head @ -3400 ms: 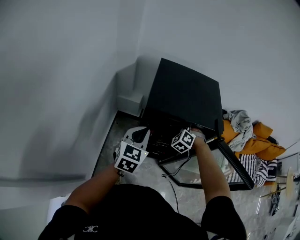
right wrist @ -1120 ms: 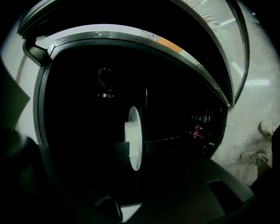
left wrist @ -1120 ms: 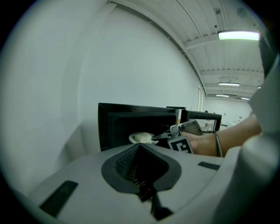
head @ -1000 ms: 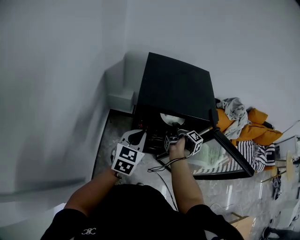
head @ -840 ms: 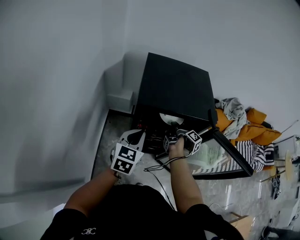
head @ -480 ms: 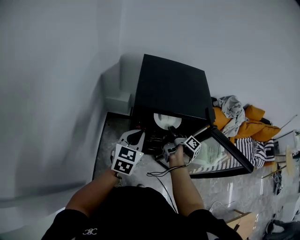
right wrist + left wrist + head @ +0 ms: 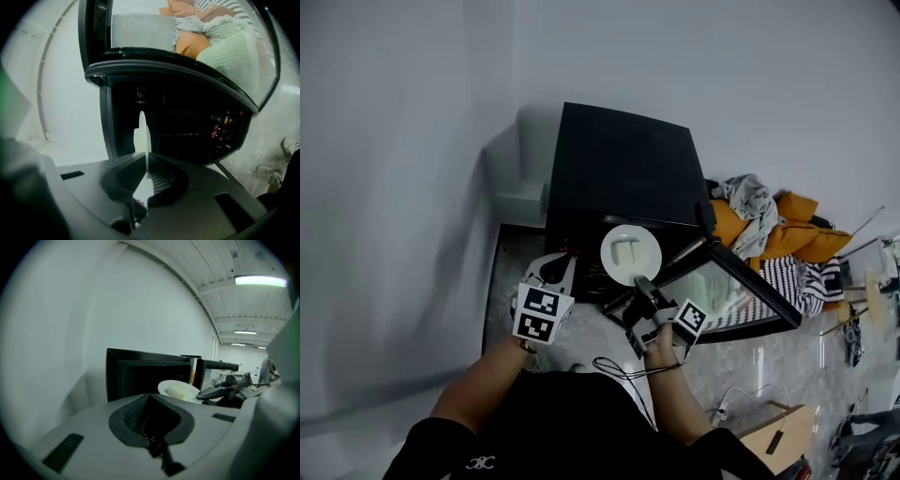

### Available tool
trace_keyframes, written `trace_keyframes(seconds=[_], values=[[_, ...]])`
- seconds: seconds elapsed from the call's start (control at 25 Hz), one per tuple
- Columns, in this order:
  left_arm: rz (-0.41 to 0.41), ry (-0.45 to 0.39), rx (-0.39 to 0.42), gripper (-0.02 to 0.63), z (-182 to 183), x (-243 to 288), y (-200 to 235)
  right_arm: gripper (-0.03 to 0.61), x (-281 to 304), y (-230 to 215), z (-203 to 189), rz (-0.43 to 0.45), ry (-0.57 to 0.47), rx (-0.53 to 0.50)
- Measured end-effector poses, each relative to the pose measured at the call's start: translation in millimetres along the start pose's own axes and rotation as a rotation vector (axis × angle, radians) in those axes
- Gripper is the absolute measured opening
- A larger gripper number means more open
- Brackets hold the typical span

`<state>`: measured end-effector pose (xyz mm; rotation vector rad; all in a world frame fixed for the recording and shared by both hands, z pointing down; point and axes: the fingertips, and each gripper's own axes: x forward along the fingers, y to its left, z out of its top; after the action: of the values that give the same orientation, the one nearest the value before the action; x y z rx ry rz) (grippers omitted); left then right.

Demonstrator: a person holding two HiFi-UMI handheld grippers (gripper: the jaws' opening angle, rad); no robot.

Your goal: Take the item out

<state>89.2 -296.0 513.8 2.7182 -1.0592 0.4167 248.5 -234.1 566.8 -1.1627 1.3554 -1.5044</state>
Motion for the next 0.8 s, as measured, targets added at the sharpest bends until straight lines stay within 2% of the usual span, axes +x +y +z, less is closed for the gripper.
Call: trace_keyframes(seconds=[0.16, 0.36, 0.8], values=[[-0.022, 0.001, 0.004, 0.0, -0.2, 4.2, -5.9, 0.021, -27.2, 3.2, -6.8, -0.002, -0.006, 0.014], [-0.054, 0.015, -0.003, 0.0, -5.3, 9.7, -14.7, 0.02, -50.6, 5.6, -10.5, -0.015, -0.013, -0.049], [-0.072, -0.004, 0.018, 0.0, -1.0, 15.1, -21.9, 0.02, -66.5, 5.3, -9.1, -0.025, -0.03, -0.039]])
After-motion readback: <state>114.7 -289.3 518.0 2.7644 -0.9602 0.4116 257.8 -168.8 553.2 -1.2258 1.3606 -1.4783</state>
